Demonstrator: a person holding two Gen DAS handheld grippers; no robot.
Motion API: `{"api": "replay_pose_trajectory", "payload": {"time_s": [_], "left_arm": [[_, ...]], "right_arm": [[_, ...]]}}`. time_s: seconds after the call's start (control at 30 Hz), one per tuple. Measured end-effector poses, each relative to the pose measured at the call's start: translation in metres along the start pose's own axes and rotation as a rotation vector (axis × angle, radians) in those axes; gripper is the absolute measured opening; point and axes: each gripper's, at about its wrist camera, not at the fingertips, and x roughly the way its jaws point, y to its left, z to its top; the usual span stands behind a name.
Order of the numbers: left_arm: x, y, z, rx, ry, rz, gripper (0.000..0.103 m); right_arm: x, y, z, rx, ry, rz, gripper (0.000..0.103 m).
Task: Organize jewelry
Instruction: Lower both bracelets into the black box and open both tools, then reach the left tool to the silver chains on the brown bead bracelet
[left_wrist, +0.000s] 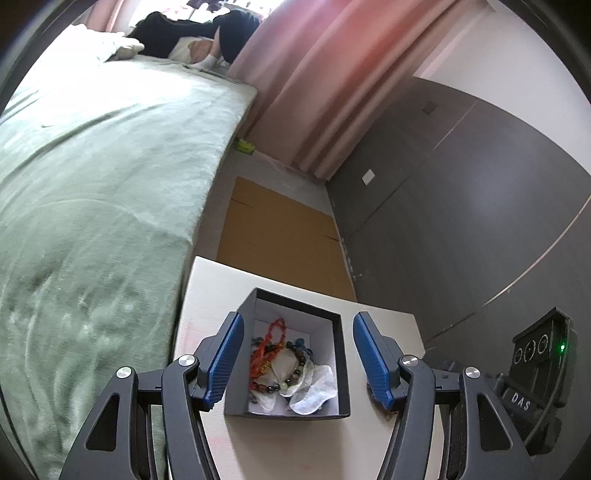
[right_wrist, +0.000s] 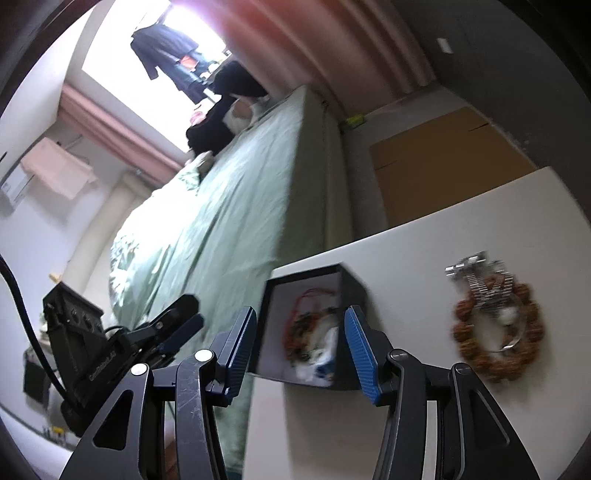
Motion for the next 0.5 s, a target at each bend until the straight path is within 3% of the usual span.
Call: {"api": "replay_pose_trajectory", "payload": {"time_s": [0.2, 0.3, 0.5], "left_arm": [[0.011, -0.020, -0.007, 0.040, 0.018, -0.010, 0.063], [0.016, -0.031, -0.012, 0.066, 0.030, -0.015, 0.063], [0.027, -0.059, -0.026, 0.114, 0.052, -0.039, 0.063]], "right_arm": [[-0.023, -0.030, 0.011, 0.048, -0.028, -0.047, 0.052], [-0.033, -0.044, 0.014, 0.075, -0.040, -0.076, 0.063], [-0.048, -0.070, 0.013, 0.152, -0.026, -0.146, 0.064]]}}
